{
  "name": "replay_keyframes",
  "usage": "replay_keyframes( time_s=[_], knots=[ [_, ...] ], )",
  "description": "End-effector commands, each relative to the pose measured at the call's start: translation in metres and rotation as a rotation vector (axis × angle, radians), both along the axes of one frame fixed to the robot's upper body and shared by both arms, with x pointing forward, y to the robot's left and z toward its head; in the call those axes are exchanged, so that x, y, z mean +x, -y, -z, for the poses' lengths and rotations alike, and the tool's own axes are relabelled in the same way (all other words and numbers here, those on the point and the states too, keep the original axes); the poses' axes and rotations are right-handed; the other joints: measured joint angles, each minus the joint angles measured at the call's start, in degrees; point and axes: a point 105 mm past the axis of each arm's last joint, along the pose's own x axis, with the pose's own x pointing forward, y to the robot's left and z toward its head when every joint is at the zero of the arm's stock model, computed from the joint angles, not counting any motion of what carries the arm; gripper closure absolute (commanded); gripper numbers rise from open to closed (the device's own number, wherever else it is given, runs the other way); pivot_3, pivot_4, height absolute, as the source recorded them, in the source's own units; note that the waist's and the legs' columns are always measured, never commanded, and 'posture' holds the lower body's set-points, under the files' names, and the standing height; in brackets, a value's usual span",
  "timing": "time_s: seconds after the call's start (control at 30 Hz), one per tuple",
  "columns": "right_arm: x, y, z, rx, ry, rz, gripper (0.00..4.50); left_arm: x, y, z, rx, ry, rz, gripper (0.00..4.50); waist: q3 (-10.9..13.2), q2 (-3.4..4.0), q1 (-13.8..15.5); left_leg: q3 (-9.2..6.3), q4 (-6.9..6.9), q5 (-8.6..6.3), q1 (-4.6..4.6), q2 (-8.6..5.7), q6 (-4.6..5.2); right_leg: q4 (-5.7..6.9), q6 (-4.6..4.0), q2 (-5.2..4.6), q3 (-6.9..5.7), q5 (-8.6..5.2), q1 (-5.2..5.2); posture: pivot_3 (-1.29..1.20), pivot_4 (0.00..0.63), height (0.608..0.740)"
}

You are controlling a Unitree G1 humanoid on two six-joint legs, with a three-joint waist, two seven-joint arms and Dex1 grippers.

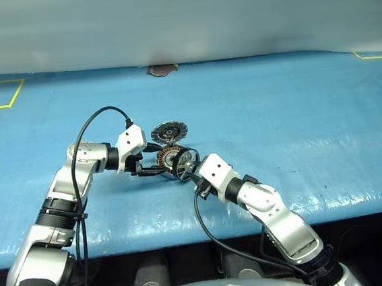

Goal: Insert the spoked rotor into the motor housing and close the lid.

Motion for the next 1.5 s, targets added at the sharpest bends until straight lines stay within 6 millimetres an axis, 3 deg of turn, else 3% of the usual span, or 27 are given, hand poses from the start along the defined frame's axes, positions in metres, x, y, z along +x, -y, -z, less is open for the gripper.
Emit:
replay_keyframes(
  time_s=[0.03,0.17,0.33,0.6,0.9,1.1,1.37,1.5],
  knots=[
    [0.001,-0.001,-0.016,0.048,0.05,-0.004,2.97,0.003,-0.001,-0.01,0.006,0.048,0.005,0.99,0.0,0.0,0.0,0.0,0.0,0.0,0.0,0.0,0.0,0.0,0.0,0.0,0.0,0.0,0.0,0.0,0.15,0.74],
    [0.003,0.0,-0.016,0.052,0.045,-0.001,2.97,0.004,-0.002,-0.01,0.013,0.054,0.006,0.99,0.0,0.0,0.03,0.0,0.0,0.0,0.0,0.0,0.0,0.0,0.0,-0.01,0.0,0.0,0.0,0.0,0.15,0.74],
    [0.002,0.001,-0.014,0.047,0.035,-0.001,4.06,0.004,-0.001,-0.011,0.012,0.054,0.008,0.99,0.0,0.0,0.0,0.0,0.0,0.0,0.0,0.0,0.0,0.0,0.0,0.0,0.0,0.0,0.0,0.0,0.15,0.74],
    [0.001,0.003,-0.016,0.04,0.042,0.003,4.06,0.004,0.0,-0.011,0.01,0.053,0.011,0.99,0.0,0.0,0.01,0.0,0.0,0.0,0.0,0.0,0.0,0.0,0.0,0.0,0.0,0.0,0.01,0.0,0.15,0.74],
    [-0.012,0.002,-0.043,0.002,0.093,-0.123,4.06,0.0,-0.003,-0.008,-0.005,0.045,0.003,0.99,0.0,0.0,-0.01,0.0,0.0,0.0,-0.01,0.0,0.0,-0.01,0.0,-0.01,0.0,0.0,0.0,0.0,0.15,0.74],
    [-0.009,0.002,-0.053,-0.023,0.114,-0.165,4.06,-0.001,-0.005,-0.004,-0.021,0.046,-0.026,0.99,0.0,0.0,0.05,-0.01,0.0,0.0,0.0,0.0,0.0,-0.01,0.0,-0.01,-0.01,0.0,0.01,0.0,0.15,0.74],
    [-0.004,0.018,-0.044,-0.044,0.07,-0.099,4.06,-0.005,-0.008,-0.001,-0.032,0.044,-0.049,0.99,0.0,-0.01,0.14,0.0,0.0,0.0,-0.02,-0.01,0.0,-0.02,0.0,-0.03,-0.01,0.0,0.0,0.0,0.15,0.74],
    [-0.002,0.032,-0.054,0.113,0.064,0.003,4.06,-0.005,-0.008,0.0,-0.033,0.04,-0.052,0.99,0.0,-0.01,0.16,-0.01,0.0,0.0,-0.02,-0.01,0.0,-0.02,0.0,-0.04,-0.02,0.0,0.01,0.0,0.15,0.74]
  ],
)
